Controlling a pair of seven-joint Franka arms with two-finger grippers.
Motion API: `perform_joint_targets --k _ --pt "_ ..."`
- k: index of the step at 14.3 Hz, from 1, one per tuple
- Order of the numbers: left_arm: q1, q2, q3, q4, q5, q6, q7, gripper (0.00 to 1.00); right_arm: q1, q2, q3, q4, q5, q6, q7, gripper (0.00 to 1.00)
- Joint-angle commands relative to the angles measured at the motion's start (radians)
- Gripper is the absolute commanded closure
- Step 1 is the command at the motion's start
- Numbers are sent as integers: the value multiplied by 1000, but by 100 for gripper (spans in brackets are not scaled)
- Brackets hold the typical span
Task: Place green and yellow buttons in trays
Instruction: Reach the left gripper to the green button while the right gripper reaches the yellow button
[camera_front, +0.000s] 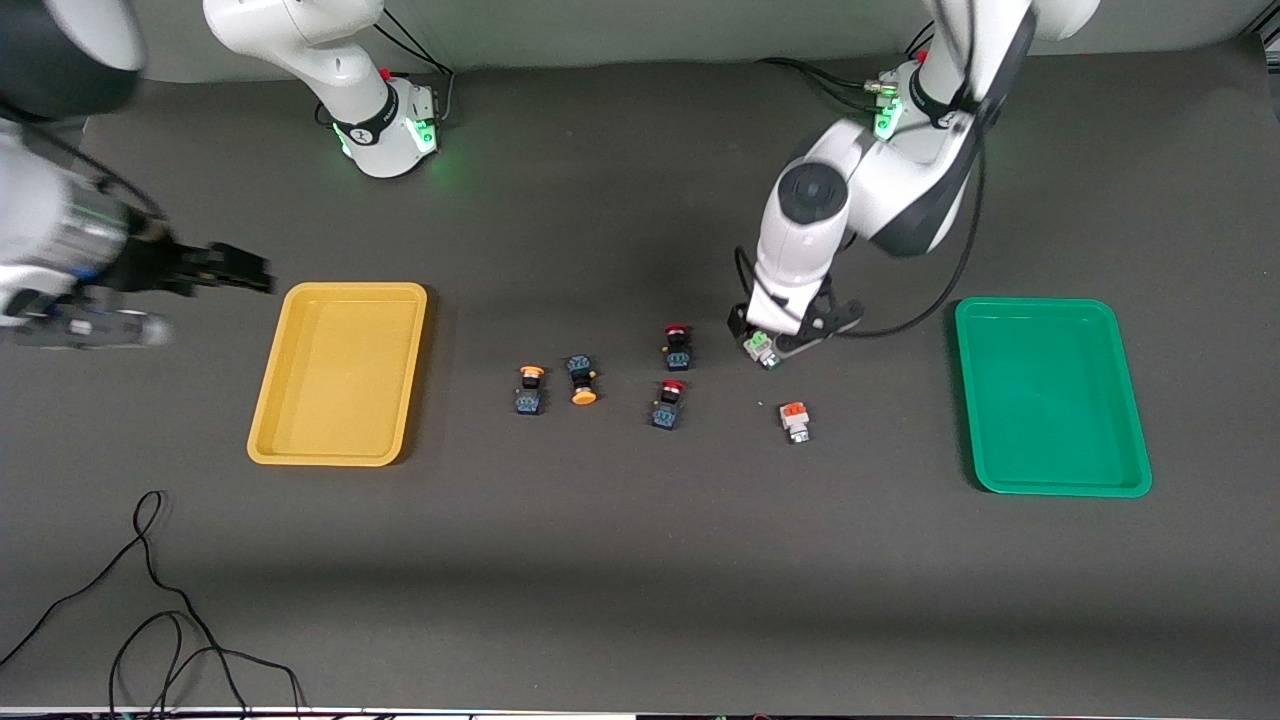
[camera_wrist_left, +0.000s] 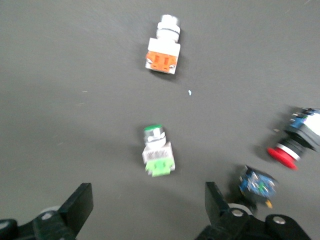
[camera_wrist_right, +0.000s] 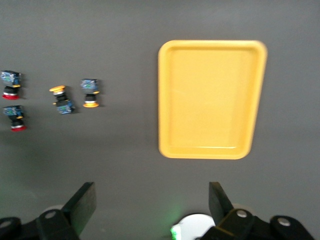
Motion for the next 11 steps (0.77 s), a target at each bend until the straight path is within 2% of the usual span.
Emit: perform_joint_targets --k 1,5,6,8,9,10,11 --pt "-14 99 10 14 18 87 -57 0 73 16 -11 -75 25 98 66 0" --pt "-16 153 10 0 27 153 -85 0 189 44 -11 -243 25 349 196 0" --pt "-19 156 10 0 27 153 -94 11 217 67 -11 -279 25 420 233 0" --pt "-22 157 10 0 27 153 -105 63 261 161 -11 -300 27 515 246 0" --pt "-22 157 10 0 27 153 -105 78 287 214 -11 -300 27 554 246 0" --pt "-21 157 10 0 27 153 -105 89 306 261 -11 -303 30 612 247 0" --pt "-19 157 10 0 27 152 -105 92 309 300 -9 -304 46 673 247 0"
